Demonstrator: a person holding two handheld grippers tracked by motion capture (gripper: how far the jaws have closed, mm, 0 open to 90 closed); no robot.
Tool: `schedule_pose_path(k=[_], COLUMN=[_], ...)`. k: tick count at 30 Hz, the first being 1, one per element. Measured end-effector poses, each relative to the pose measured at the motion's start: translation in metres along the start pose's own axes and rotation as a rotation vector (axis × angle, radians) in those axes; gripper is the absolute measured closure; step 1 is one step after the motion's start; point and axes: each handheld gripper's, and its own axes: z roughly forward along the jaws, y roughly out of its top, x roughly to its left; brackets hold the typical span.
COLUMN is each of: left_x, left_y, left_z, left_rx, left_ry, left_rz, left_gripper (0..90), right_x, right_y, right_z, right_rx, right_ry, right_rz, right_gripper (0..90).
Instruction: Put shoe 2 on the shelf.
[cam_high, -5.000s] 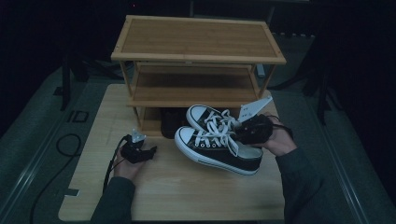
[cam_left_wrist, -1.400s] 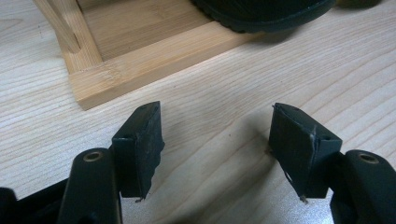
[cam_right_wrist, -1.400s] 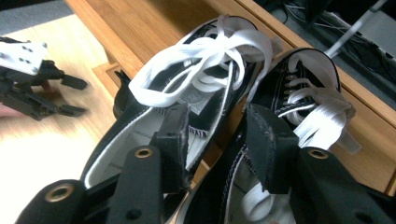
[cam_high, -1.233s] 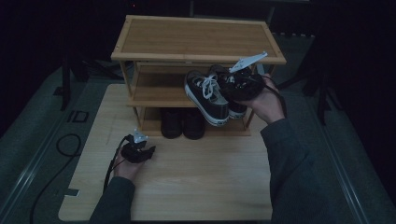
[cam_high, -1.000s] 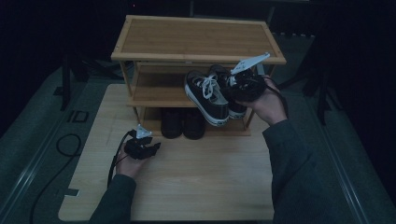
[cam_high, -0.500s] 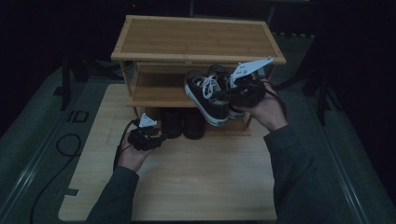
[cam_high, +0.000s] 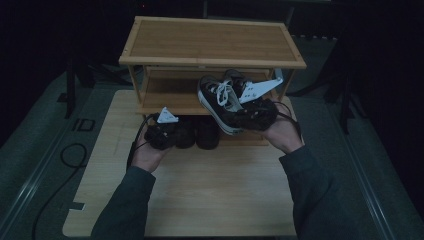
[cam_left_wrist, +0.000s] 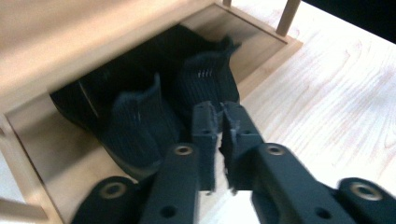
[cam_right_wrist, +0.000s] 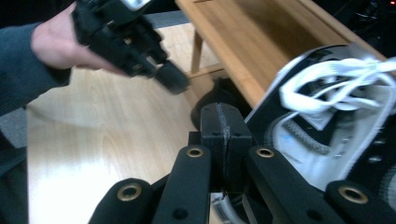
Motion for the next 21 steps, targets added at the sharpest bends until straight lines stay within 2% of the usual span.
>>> schedule_pose_path(k=[1, 6, 18, 19, 21], left_x=[0.001, 0.000, 0.001, 0.001, 0.002], left_y=[0.004, 0.021, 0.056, 0.059, 0.065], left_z=[0.000, 0.002, 0.014, 0.016, 0.018], left_rx=[0.003, -0.002, -0.006, -0.012, -0.011], left_ry=[0.007, 0.028, 0.086, 0.092, 0.110], left_rz=[0.019, 0.029, 0.063, 0.059, 0.078], left_gripper=[90.0, 90.0, 90.0, 90.0, 90.0], right_x=[0.002, 0.009, 0.020, 0.021, 0.022], right_y=[-0.002, -0.014, -0.049, -0.053, -0.059], right_z=[0.001, 0.011, 0.031, 0.032, 0.037], right_rx=[0.003, 0.028, 0.044, 0.049, 0.061], right_ry=[0.004, 0.017, 0.057, 0.060, 0.060], right_rz=[-0.006, -0.017, 0.020, 0.024, 0.027], right_gripper=[90.0, 90.0, 89.8, 89.1, 86.0])
